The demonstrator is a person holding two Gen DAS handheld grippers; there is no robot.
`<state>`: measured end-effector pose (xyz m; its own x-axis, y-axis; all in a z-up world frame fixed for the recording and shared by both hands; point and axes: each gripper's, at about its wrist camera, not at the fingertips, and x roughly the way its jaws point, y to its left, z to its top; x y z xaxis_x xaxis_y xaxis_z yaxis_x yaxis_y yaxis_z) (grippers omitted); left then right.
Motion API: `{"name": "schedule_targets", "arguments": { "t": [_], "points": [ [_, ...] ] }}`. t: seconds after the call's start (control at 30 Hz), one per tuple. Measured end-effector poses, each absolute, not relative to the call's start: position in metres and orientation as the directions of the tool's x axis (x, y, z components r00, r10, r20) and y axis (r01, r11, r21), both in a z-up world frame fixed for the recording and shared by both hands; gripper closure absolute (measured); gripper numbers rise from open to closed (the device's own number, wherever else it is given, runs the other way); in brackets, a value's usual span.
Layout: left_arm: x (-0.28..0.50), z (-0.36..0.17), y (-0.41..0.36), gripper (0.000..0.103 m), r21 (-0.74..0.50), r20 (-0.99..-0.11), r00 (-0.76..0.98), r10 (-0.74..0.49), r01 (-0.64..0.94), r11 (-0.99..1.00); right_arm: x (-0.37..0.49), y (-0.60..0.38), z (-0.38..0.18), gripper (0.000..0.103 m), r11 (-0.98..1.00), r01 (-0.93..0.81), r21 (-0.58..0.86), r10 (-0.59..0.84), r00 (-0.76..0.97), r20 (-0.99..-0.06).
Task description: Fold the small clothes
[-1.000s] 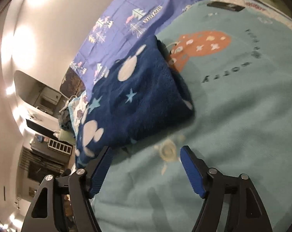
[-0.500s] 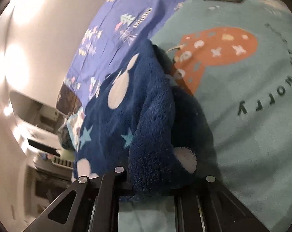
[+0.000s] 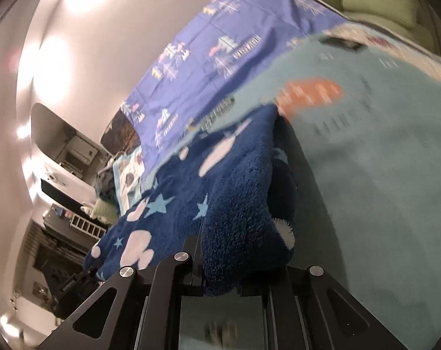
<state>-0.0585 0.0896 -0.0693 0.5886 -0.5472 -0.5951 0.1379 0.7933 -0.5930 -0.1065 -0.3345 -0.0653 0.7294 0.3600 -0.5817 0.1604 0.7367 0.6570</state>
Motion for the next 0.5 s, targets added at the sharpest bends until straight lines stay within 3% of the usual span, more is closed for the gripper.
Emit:
{"name": "schedule_targets", "arguments": {
  "t": [0.1,0.2,0.23,0.27,0.33,0.37,0.5],
  "points": [
    [-0.081,-0.093,0.092,0.085,-0.565,-0.653,0.543,-0.527,0.113,0.817,-0.147,-0.328,-0.085,0.091,0.729,0.205,0.654,0.363,0.694,-0.622],
    [-0.085,-0.100,0.101,0.074,-0.550,-0.695,0.518,-0.499,0.066,0.833,-0.159,-0.327,-0.101,0.076,0.796,0.268,0.543,0.296,0.610,-0.735],
    [-0.087,-0.094,0.109,0.073,-0.553,-0.693,0.526,-0.493,0.051,0.832,-0.162,-0.331,-0.102,0.067,0.802,0.295,0.520,0.271,0.595,-0.756],
    [-0.089,-0.087,0.114,0.069,-0.548,-0.685,0.544,-0.484,0.052,0.835,-0.165,-0.338,-0.100,0.058,0.793,0.316,0.521,0.265,0.592,-0.761],
    [-0.089,-0.057,0.125,0.050,-0.460,-0.650,0.654,-0.388,0.068,0.885,-0.170,-0.352,-0.085,0.047,0.784,0.348,0.514,0.228,0.609,-0.760],
    [-0.088,-0.049,0.127,0.035,-0.420,-0.633,0.689,-0.351,0.075,0.904,-0.172,-0.361,-0.071,0.038,0.796,0.352,0.492,0.181,0.638,-0.749],
    [-0.042,-0.017,0.111,0.032,-0.286,-0.572,0.769,-0.284,0.138,0.948,-0.149,-0.376,-0.027,0.034,0.868,0.343,0.360,0.012,0.710,-0.704]
  ]
}}
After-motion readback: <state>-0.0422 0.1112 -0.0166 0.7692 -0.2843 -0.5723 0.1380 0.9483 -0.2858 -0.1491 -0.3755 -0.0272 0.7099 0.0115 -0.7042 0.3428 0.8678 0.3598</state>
